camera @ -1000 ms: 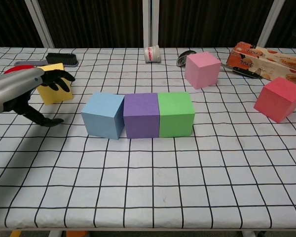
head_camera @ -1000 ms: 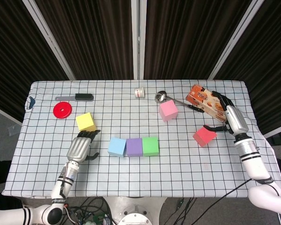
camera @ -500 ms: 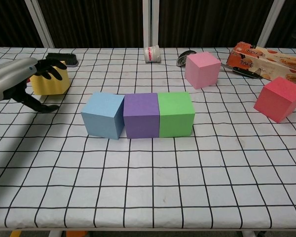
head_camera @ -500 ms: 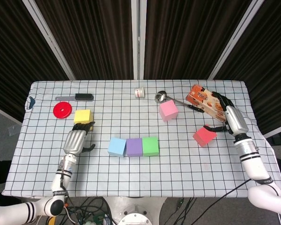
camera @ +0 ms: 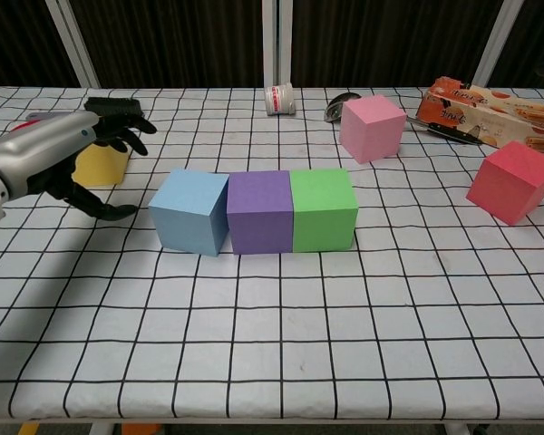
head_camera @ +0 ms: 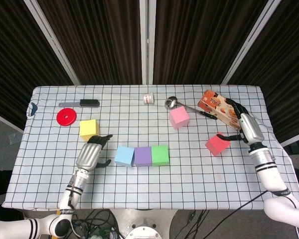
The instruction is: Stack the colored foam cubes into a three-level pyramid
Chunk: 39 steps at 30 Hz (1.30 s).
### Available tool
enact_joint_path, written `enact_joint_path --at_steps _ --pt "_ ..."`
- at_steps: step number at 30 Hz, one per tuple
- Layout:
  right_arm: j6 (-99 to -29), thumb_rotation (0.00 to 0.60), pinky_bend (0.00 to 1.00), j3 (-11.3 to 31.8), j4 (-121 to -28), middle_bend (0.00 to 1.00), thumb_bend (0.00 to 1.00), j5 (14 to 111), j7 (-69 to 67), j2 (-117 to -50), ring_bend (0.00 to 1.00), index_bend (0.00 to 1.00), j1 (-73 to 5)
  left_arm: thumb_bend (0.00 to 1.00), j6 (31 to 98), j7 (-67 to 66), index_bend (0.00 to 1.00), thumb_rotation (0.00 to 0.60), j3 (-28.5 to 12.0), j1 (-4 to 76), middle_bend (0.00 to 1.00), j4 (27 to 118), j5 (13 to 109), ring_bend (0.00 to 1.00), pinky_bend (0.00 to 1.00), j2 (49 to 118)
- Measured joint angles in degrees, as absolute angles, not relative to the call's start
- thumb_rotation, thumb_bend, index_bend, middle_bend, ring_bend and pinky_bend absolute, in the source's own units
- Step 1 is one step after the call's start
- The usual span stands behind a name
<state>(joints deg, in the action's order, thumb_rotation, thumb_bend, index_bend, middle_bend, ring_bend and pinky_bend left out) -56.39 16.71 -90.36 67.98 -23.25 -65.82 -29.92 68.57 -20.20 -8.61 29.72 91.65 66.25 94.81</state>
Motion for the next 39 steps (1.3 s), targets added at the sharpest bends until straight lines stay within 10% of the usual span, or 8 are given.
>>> enact_joint_path --at_steps 39 --pt "-54.46 0.6 0.0 15.85 -93.06 0.1 0.04 68.84 -21.5 -64.94 0.0 0.0 -30.41 0.17 75.66 -20.55 0.12 0.6 -7.12 23.83 0.2 95.02 66.51 0.18 0.19 87.56"
